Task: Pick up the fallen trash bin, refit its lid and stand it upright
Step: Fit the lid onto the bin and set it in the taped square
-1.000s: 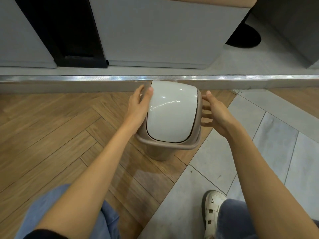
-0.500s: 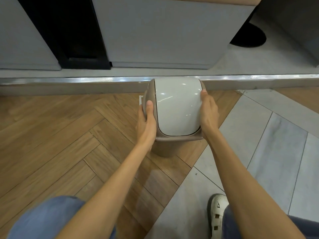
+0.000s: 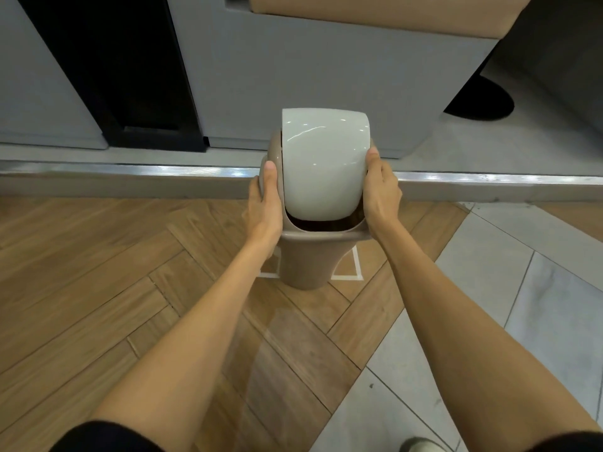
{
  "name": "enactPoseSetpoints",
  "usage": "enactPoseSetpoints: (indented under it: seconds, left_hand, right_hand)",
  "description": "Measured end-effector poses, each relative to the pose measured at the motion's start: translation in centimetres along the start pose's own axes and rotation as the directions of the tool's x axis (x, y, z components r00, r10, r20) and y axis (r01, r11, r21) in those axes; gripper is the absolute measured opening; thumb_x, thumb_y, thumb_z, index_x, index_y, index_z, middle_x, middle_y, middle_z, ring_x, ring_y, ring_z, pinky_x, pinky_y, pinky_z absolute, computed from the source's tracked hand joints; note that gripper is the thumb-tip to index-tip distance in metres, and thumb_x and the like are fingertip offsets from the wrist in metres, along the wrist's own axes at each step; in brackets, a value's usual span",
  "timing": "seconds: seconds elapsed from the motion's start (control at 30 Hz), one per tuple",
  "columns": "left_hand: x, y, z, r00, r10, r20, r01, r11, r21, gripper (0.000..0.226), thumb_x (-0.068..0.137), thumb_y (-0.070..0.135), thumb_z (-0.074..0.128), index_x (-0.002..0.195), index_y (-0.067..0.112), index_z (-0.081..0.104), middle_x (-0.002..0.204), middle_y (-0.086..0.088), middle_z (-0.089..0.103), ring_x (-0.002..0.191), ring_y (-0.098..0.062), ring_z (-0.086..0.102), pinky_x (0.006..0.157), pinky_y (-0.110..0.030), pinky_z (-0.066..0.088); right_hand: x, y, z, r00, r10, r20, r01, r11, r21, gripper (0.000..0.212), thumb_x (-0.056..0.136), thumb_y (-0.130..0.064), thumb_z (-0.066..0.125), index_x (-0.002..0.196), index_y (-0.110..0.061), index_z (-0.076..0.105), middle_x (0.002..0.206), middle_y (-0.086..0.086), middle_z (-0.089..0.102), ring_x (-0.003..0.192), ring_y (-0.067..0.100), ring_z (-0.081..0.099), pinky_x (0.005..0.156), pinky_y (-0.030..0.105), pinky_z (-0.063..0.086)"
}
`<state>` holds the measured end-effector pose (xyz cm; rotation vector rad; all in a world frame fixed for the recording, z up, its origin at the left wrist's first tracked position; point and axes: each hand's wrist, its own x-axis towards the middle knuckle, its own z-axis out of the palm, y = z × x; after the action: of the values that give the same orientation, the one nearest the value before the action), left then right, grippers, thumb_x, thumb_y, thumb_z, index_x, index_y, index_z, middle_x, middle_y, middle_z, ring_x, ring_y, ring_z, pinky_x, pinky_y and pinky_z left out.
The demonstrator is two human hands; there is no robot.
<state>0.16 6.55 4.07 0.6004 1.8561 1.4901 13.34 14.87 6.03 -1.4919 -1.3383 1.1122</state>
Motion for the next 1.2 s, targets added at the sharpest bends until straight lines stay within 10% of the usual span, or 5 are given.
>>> enactPoseSetpoints:
  seconds: [0.87, 1.03, 1.2]
  left_hand:
    - [6.3, 1.1, 2.6, 1.0, 0.025, 0.013, -0.025, 1.0, 0.006, 0.069, 0.09, 0.068, 0.021, 0.141, 0.024, 0.037, 0.14, -0.004, 0.045, 0.107, -0.013, 0.036, 0.087, -0.031, 0.028]
    - [6.6, 1.1, 2.5, 1.0, 0.023, 0.021, -0.023, 1.0, 0.004, 0.077, 0.084, 0.075, 0.021, 0.142, 0.026, 0.037, 0.14, -0.003, 0.047, 0.125, -0.022, 0.043, 0.1, -0.039, 0.033]
    - [6.4, 3.1, 1.6, 0.99, -0.143, -0.007, 0.143, 0.986, 0.091, 0.085, 0.085, 0.073, 0.028, 0.152, 0.022, 0.014, 0.154, -0.008, 0.03, 0.139, -0.03, 0.03, 0.112, -0.048, 0.028]
  right_hand:
    - [7.1, -0.8, 2.2, 0.995, -0.064, 0.079, 0.067, 0.997, -0.036, 0.055, 0.097, -0.055, 0.026, 0.129, -0.017, 0.051, 0.105, -0.006, 0.051, 0.103, 0.019, 0.049, 0.083, 0.032, 0.034]
    - [7.5, -0.5, 2.2, 0.994, -0.066, 0.084, 0.069, 0.997, -0.038, 0.055, 0.098, -0.054, 0.026, 0.13, -0.016, 0.049, 0.105, -0.004, 0.05, 0.1, 0.018, 0.046, 0.083, 0.031, 0.033]
    - [7.3, -2.3, 1.0, 0.992, 0.06, 0.114, -0.044, 0.989, -0.142, 0.068, 0.092, -0.062, 0.026, 0.151, -0.027, 0.02, 0.154, 0.01, 0.031, 0.138, 0.032, 0.031, 0.114, 0.054, 0.022]
